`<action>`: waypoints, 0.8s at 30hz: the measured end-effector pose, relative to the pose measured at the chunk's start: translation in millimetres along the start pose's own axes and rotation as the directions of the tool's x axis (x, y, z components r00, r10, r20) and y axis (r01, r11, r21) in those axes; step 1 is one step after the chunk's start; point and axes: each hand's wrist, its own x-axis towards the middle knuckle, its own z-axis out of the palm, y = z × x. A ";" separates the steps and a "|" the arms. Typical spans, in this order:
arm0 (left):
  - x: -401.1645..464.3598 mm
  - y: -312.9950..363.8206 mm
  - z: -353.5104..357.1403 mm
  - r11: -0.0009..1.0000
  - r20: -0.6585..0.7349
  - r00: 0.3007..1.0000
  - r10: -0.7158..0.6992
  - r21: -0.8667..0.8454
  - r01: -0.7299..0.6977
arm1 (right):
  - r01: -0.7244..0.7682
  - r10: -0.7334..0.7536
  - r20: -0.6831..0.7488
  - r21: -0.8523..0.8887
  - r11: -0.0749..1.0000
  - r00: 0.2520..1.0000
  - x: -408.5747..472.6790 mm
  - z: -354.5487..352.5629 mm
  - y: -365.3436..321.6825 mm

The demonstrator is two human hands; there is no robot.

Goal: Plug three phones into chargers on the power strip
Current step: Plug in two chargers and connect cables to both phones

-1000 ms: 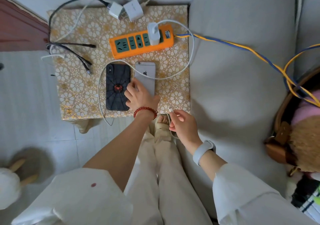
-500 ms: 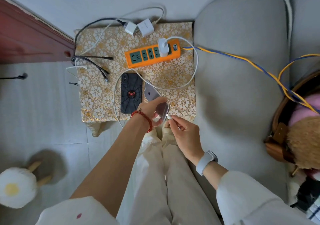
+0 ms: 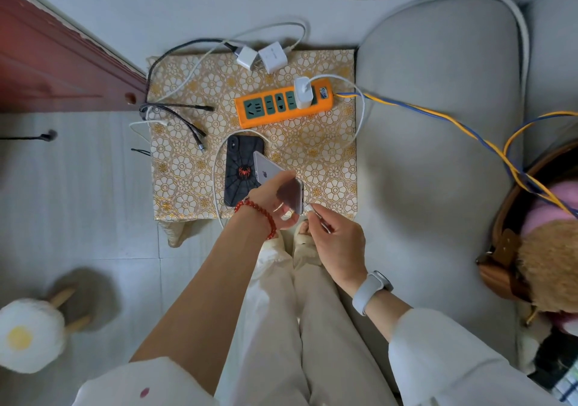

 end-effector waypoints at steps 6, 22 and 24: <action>-3.4 -0.5 2.9 1.000 -0.013 1.000 0.014 0.000 -0.014 | 0.029 -0.029 -0.009 -0.054 0.998 1.000 1.5 -3.0 -3.4; 0.8 -18.4 17.2 0.940 -0.113 0.978 0.173 0.314 -0.130 | 0.028 0.010 0.094 -0.390 0.920 0.995 -0.2 0.6 4.7; 2.8 -21.8 21.8 0.924 -0.108 0.972 0.208 0.348 -0.159 | 0.000 0.023 0.059 -0.372 0.928 0.998 -1.8 1.5 7.1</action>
